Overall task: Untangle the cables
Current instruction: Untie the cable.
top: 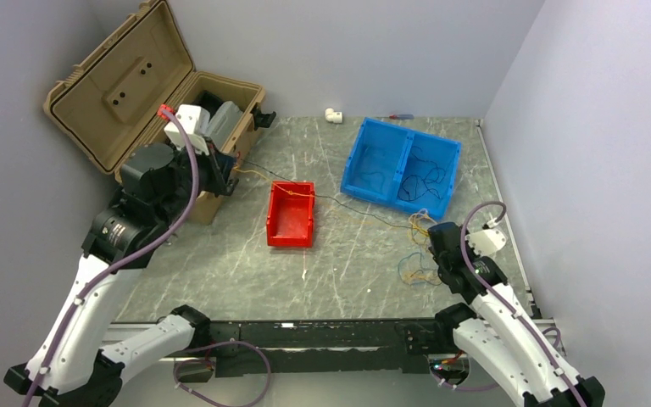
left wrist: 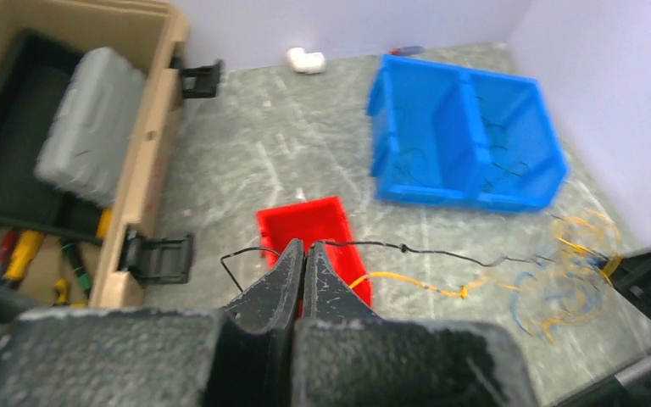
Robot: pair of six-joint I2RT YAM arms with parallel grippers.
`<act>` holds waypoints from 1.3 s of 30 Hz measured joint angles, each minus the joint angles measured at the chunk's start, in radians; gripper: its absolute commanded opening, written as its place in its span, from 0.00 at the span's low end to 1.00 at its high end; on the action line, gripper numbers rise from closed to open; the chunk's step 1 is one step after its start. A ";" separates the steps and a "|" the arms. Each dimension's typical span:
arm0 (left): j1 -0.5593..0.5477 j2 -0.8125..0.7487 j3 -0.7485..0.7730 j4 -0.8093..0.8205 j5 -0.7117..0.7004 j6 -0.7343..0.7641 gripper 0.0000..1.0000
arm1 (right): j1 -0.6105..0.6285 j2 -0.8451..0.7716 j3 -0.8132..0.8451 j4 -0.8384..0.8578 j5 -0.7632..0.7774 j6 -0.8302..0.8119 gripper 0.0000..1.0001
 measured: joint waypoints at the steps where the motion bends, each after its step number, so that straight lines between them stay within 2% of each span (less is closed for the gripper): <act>1: 0.002 -0.008 -0.011 0.019 0.036 0.006 0.02 | -0.001 -0.008 0.000 0.018 -0.019 -0.038 0.48; 8: 0.005 0.000 -0.077 0.144 0.419 0.005 0.05 | -0.002 -0.101 0.000 0.176 -0.193 -0.300 0.48; 13: 0.005 0.053 -0.105 0.161 0.589 0.006 0.10 | -0.002 -0.096 0.025 0.218 -0.264 -0.415 0.49; 21: 0.005 0.074 -0.111 0.111 0.686 0.021 0.12 | -0.002 -0.022 0.056 0.279 -0.405 -0.561 0.66; 25: 0.005 0.074 -0.110 0.077 0.702 0.037 0.14 | -0.002 0.060 0.056 0.328 -0.504 -0.613 0.69; 28: 0.005 0.068 -0.110 0.041 0.709 0.045 0.14 | -0.002 0.130 0.055 0.349 -0.528 -0.623 0.69; 34: -0.002 0.055 -0.110 -0.051 0.721 0.064 0.12 | -0.001 0.212 0.031 0.370 -0.510 -0.613 0.60; 39: -0.077 0.053 -0.143 -0.074 0.719 0.059 0.12 | -0.002 0.274 0.017 0.395 -0.470 -0.596 0.59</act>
